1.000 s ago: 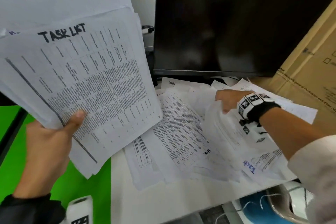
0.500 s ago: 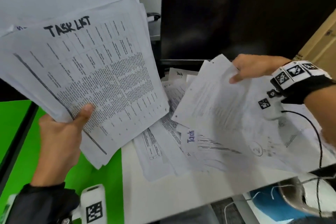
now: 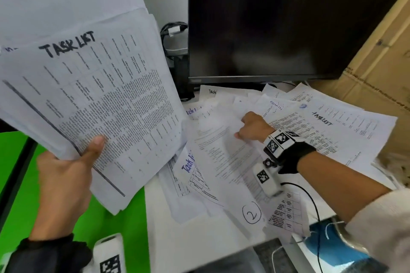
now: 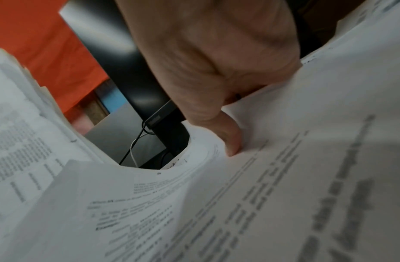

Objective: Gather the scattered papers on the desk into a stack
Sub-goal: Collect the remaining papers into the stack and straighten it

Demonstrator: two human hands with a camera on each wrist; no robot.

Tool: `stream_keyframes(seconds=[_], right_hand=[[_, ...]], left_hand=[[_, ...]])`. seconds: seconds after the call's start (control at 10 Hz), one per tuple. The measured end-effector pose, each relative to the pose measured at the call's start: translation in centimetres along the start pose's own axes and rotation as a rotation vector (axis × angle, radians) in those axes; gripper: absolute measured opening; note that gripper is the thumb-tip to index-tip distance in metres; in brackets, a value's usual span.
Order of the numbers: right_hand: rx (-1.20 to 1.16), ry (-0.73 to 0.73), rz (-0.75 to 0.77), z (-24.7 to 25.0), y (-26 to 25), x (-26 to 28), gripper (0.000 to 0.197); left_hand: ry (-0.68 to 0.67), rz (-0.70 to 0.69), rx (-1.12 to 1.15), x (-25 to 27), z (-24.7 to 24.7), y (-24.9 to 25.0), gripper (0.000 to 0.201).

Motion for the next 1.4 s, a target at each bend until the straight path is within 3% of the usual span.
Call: stream_keyframes(seconds=[0.2, 0.4, 0.5, 0.7, 0.8, 0.9, 1.0, 1.1, 1.2, 1.3, 1.4], right_hand=[[-0.012, 0.000, -0.016, 0.2, -0.2, 0.8, 0.047], [-0.016, -0.089, 0.107, 2.9, 0.9, 0.7, 0.045], [0.023, -0.071, 0.165, 7.4, 1.3, 0.9, 0.040], [0.478, -0.018, 0.154, 16.1, 1.5, 0.7, 0.016], [0.649, -0.098, 0.121, 16.1, 1.9, -0.4, 0.017], [0.723, -0.185, 0.161, 12.8, 3.0, -1.6, 0.033], [0.697, -0.227, 0.301, 9.7, 4.3, -2.7, 0.053], [0.656, -0.233, 0.439, 8.6, 5.5, -3.4, 0.050], [0.668, -0.247, 0.542, 8.5, 5.3, -2.7, 0.030], [0.686, -0.259, 0.539, 8.3, 5.2, -2.5, 0.026], [0.694, -0.273, 0.508, 7.9, 5.5, -2.5, 0.030]], left_hand=[[0.017, 0.074, -0.034, -0.7, 0.9, -2.0, 0.052], [0.030, 0.081, -0.027, -1.0, 1.1, -2.3, 0.046], [0.029, 0.071, -0.024, -1.2, 1.3, -2.7, 0.041], [0.044, 0.056, -0.036, -1.7, 1.5, -3.4, 0.036], [0.047, 0.059, -0.059, -2.2, 1.8, -4.3, 0.034], [0.059, 0.057, -0.087, -2.5, 2.2, -5.2, 0.036], [0.063, 0.064, -0.102, -2.4, 2.2, -5.2, 0.034], [0.042, 0.060, -0.087, -2.0, 1.8, -4.7, 0.031], [0.026, 0.042, -0.067, -1.6, 1.2, -3.8, 0.027], [-0.018, 0.004, -0.040, -0.9, 0.0, -2.1, 0.016], [-0.063, -0.038, 0.054, -0.2, -1.1, -0.8, 0.025]])
Point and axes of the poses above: each hand's wrist, its own x-axis away from the middle knuckle, its own z-axis out of the back of the hand, y = z × x, the point moved 1 cm from there along -x, towards the middle knuckle, and after that the axes turned 10 degrees about -x, right-handed, at the moved point
